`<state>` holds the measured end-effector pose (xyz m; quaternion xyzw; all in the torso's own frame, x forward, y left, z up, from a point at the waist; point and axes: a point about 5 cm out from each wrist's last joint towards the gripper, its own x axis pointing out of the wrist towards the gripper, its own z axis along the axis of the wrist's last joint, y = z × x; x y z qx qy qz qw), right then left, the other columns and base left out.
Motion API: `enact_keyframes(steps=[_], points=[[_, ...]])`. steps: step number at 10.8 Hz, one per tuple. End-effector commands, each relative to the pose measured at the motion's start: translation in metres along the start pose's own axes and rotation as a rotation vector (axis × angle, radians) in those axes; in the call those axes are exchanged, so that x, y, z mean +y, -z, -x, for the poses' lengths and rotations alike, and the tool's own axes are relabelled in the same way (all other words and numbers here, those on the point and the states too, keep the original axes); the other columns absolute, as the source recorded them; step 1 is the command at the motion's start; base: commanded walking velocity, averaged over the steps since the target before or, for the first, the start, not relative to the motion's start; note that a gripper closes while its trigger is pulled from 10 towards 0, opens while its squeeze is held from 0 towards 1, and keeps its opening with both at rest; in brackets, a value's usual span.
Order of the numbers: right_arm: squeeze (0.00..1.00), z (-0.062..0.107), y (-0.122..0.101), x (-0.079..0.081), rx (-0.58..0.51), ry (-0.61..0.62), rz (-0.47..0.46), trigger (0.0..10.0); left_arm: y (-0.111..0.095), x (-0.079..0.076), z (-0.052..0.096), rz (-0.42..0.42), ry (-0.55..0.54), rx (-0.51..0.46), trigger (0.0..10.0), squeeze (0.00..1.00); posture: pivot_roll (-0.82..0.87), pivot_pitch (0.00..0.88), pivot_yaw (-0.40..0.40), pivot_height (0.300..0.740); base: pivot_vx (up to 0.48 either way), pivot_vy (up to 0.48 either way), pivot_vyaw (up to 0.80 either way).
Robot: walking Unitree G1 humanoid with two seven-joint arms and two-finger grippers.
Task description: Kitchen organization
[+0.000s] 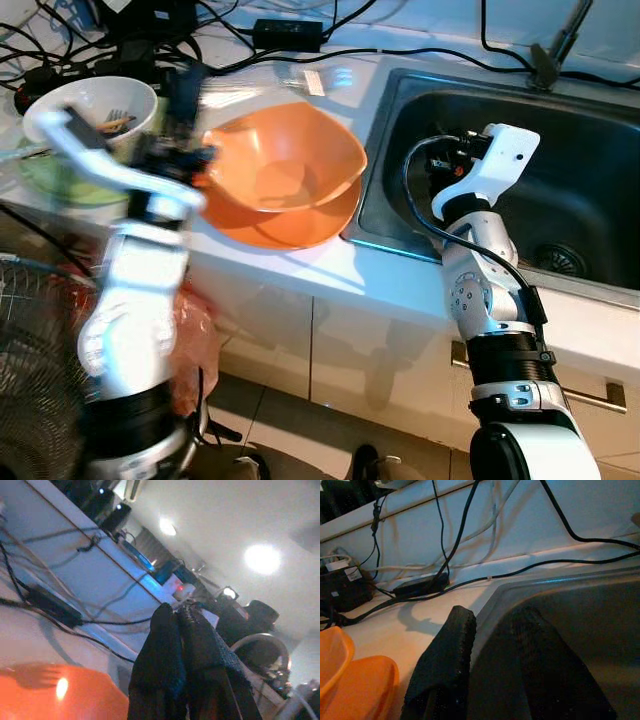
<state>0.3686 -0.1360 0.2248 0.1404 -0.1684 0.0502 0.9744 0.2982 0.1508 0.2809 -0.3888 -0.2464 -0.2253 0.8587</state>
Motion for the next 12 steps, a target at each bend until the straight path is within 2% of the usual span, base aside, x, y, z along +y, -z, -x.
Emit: enact_keyframes(steps=[1,2,3,5,7,8,9,10,11,12], points=[[0.0,0.0,-0.001,0.0,-0.01,0.004,-0.003,10.0,0.004,-0.005,-0.003,0.015,0.034,0.007,10.0,0.0,0.13,0.184,-0.003,0.74,0.0,0.0,0.0],[0.0,-0.001,-0.001,0.0,-0.012,0.009,-0.015,10.0,0.031,-0.015,-0.008,0.073,0.073,0.068,10.0,0.0,0.12,0.182,0.0,0.74,0.0,0.0,0.0],[0.0,-0.001,-0.002,-0.001,-0.012,0.013,-0.023,10.0,0.041,-0.021,-0.014,0.121,0.092,0.076,10.0,0.0,0.12,0.179,0.003,0.74,0.0,0.0,0.0],[0.0,0.0,-0.002,-0.002,-0.014,0.023,-0.031,10.0,0.053,-0.026,-0.025,0.155,0.124,0.088,10.0,0.0,0.11,0.172,0.013,0.74,0.0,0.0,0.0],[0.0,0.0,-0.003,-0.004,-0.017,0.029,-0.03,10.0,0.053,-0.027,-0.035,0.162,0.14,0.063,10.0,0.0,0.1,0.171,0.017,0.74,0.0,0.0,0.0],[0.72,0.0,-0.003,-0.005,-0.017,0.031,-0.038,10.0,0.052,-0.027,-0.038,0.16,0.143,0.053,10.0,0.0,0.1,0.17,0.018,0.74,0.0,0.0,0.0],[1.0,0.001,-0.002,-0.005,-0.012,0.022,-0.059,10.0,0.052,-0.025,-0.042,0.159,0.143,0.044,10.0,0.0,0.1,0.167,0.024,0.74,0.0,0.0,0.0],[1.0,0.001,-0.001,-0.005,-0.001,0.032,-0.075,10.0,0.054,-0.024,-0.043,0.16,0.142,0.046,10.0,0.0,0.09,0.166,0.025,0.74,0.0,0.0,0.0],[0.0,0.001,0.001,-0.006,0.027,0.058,-0.18,10.0,0.059,-0.022,-0.043,0.165,0.137,0.055,10.0,0.0,0.09,0.164,0.025,0.74,0.0,0.0,0.0],[0.0,0.0,0.001,-0.01,0.049,0.096,-0.354,10.0,0.064,-0.02,-0.043,0.165,0.122,0.066,10.0,0.0,0.08,0.162,0.028,0.74,0.0,0.0,0.0]])
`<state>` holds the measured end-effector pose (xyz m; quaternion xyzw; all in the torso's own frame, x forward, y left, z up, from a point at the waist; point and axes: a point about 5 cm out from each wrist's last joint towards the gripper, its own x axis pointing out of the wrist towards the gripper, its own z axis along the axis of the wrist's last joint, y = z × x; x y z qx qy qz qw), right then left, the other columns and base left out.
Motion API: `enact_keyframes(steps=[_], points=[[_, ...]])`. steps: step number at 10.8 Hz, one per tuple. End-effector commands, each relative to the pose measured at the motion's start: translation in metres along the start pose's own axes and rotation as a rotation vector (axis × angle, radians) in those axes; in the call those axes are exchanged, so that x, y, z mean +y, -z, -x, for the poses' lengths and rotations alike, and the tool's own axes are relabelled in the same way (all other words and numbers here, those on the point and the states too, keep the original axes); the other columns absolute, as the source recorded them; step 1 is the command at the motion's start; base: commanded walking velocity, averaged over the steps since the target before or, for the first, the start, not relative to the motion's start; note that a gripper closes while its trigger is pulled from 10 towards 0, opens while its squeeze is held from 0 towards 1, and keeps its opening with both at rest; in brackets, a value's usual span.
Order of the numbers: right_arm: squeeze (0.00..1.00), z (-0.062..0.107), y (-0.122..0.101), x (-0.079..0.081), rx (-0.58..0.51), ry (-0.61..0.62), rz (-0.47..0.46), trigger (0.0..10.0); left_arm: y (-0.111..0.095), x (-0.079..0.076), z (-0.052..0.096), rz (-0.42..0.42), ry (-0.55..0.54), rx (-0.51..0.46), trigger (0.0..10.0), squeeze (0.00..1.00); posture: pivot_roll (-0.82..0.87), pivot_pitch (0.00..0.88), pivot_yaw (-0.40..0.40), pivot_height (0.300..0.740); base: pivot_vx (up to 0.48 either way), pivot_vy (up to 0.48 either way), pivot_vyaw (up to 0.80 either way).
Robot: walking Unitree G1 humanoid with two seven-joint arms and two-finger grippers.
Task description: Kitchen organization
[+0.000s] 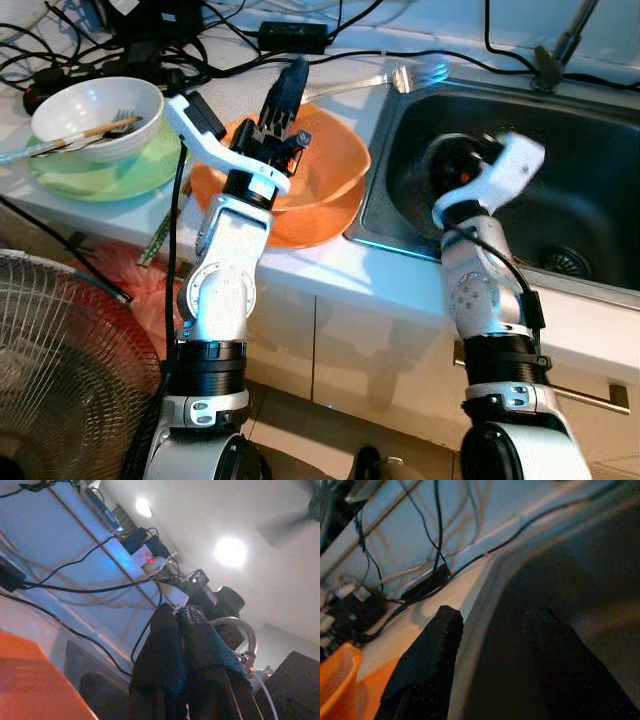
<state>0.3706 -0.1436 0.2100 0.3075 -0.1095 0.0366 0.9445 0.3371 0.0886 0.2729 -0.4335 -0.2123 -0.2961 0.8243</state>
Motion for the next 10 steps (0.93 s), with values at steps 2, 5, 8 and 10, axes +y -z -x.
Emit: enact_keyframes(steps=[2,5,8,10], points=[[0.0,-0.002,-0.008,0.001,-0.004,0.008,-0.241,10.0,0.004,-0.008,-0.007,0.012,0.03,-0.009,10.0,0.0,0.08,0.158,0.031,0.74,0.0,0.0,0.0],[0.0,-0.001,-0.005,0.001,0.021,0.004,-0.435,10.0,0.006,-0.007,-0.008,0.012,0.03,-0.005,10.0,0.0,0.08,0.152,0.04,0.74,0.0,0.0,0.0],[0.0,0.0,-0.017,0.003,-0.024,-0.052,-0.615,10.0,0.007,-0.009,-0.009,0.001,0.04,0.008,10.0,0.0,0.08,0.148,0.045,0.74,0.0,0.0,0.0],[0.0,0.001,-0.026,0.007,-0.066,-0.095,-0.644,10.0,0.009,-0.009,-0.008,-0.003,0.037,0.019,10.0,0.0,0.08,0.156,0.046,0.74,0.0,0.0,0.0]])
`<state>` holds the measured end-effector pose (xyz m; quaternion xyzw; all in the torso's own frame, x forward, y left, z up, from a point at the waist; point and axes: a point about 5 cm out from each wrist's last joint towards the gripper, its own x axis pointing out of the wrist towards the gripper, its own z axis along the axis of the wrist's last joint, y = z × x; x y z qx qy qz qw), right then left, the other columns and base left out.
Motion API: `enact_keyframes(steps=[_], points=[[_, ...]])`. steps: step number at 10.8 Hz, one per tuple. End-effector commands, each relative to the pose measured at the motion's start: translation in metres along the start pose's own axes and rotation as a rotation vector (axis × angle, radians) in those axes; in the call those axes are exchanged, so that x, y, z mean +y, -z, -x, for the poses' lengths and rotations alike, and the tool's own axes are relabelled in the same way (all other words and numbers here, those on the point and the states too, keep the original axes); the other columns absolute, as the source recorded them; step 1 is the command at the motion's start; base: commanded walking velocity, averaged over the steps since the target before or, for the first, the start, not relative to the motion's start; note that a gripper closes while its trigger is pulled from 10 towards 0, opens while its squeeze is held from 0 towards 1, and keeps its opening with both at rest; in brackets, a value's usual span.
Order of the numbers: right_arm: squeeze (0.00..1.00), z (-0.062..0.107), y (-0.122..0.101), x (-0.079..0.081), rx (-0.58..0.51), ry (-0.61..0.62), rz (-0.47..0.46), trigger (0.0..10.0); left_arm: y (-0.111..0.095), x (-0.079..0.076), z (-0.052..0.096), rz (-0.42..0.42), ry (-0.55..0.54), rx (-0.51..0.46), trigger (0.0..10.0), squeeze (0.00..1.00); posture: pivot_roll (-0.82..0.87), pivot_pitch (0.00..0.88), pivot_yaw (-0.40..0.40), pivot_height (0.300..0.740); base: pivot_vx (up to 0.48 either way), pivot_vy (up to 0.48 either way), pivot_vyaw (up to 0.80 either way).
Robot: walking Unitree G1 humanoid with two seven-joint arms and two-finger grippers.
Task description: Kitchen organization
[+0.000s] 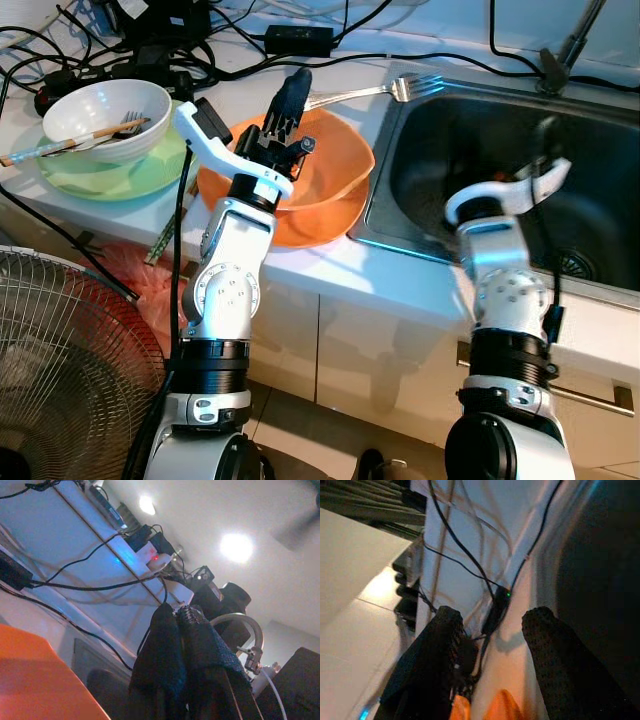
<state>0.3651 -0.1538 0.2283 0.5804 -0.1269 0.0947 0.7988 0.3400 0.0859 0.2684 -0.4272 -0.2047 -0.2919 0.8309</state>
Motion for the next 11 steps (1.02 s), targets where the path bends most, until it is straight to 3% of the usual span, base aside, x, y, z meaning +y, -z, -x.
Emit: enact_keyframes(steps=[1,11], points=[[0.0,-0.001,-0.003,0.007,-0.014,-0.033,-0.018,10.0,0.006,-0.012,-0.007,0.004,0.048,0.014,10.0,0.0,0.08,0.159,0.046,0.74,0.0,0.0,0.0],[0.0,-0.002,-0.004,0.026,-0.004,-0.14,-0.023,10.0,0.03,-0.015,0.002,0.009,0.038,0.114,10.0,0.0,0.09,0.173,0.044,0.74,0.0,0.0,0.0]])
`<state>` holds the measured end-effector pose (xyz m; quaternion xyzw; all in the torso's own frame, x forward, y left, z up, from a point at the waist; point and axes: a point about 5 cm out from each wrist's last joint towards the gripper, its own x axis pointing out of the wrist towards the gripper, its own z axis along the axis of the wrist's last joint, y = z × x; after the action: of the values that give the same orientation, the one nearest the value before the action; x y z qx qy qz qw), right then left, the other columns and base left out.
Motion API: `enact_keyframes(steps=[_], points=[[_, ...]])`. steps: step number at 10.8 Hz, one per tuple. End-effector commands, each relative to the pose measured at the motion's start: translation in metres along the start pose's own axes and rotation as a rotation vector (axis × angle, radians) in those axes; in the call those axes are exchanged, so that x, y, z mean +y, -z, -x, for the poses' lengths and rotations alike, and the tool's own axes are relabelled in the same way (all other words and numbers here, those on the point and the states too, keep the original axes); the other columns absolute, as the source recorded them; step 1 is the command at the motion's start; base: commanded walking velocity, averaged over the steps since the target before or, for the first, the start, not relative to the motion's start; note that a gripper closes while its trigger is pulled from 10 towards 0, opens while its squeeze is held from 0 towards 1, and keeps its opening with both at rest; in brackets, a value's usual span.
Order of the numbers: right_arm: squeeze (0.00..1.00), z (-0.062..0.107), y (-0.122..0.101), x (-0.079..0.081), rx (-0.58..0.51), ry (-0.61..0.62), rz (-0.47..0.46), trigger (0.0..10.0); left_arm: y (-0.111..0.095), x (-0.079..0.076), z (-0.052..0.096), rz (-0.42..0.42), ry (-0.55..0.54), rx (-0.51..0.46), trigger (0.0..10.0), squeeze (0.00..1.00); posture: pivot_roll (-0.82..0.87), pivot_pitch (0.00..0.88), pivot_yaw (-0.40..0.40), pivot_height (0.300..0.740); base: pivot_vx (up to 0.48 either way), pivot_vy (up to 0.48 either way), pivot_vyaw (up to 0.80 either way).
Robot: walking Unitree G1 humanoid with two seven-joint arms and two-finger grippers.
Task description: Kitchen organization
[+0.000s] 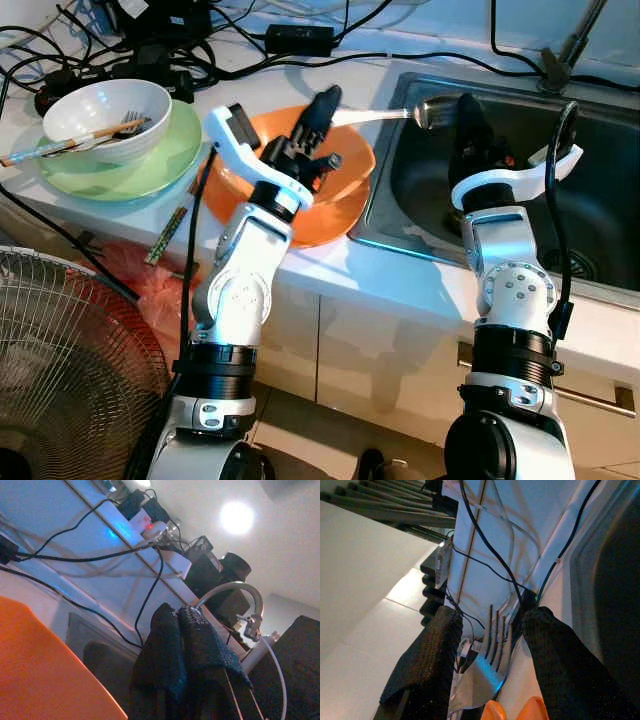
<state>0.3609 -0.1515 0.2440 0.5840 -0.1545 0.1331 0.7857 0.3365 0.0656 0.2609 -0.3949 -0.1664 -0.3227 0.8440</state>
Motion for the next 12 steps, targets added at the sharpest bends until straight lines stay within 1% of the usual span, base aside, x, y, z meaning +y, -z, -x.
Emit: enact_keyframes(steps=[1,7,8,9,12], points=[[0.0,-0.0018,-0.0008,0.0101,0.003,-0.049,0.008,10.0,0.0111,-0.009,0.0009,0.042,0.018,0.005,10.0,0.0,0.09,0.173,0.042,0.74,0.0,0.0,0.0],[0.0,-0.0012,-0.0002,0.0045,0.005,-0.022,0.011,10.0,0.0113,-0.01,0.0032,0.045,0.015,0.006,10.0,0.0,0.09,0.179,0.04,0.74,0.0,0.0,0.0],[0.0,-0.0006,0.0003,0.0027,0.005,-0.014,0.012,4.3,0.0125,-0.0091,0.0048,0.046,0.011,0.01,10.0,0.0,0.09,0.172,0.038,0.74,0.0,0.0,0.0],[0.0,-0.0005,0.0002,0.0021,0.004,-0.009,0.013,0.0,0.0131,-0.009,0.0052,0.046,0.01,0.013,10.0,0.0,0.09,0.172,0.039,0.74,0.0,0.0,0.0],[0.0,-0.0005,0.001,0.002,0.004,-0.011,0.011,0.0,0.0146,-0.0092,0.0062,0.051,0.011,0.022,10.0,0.0,0.09,0.162,0.042,0.74,0.0,0.0,0.0]])
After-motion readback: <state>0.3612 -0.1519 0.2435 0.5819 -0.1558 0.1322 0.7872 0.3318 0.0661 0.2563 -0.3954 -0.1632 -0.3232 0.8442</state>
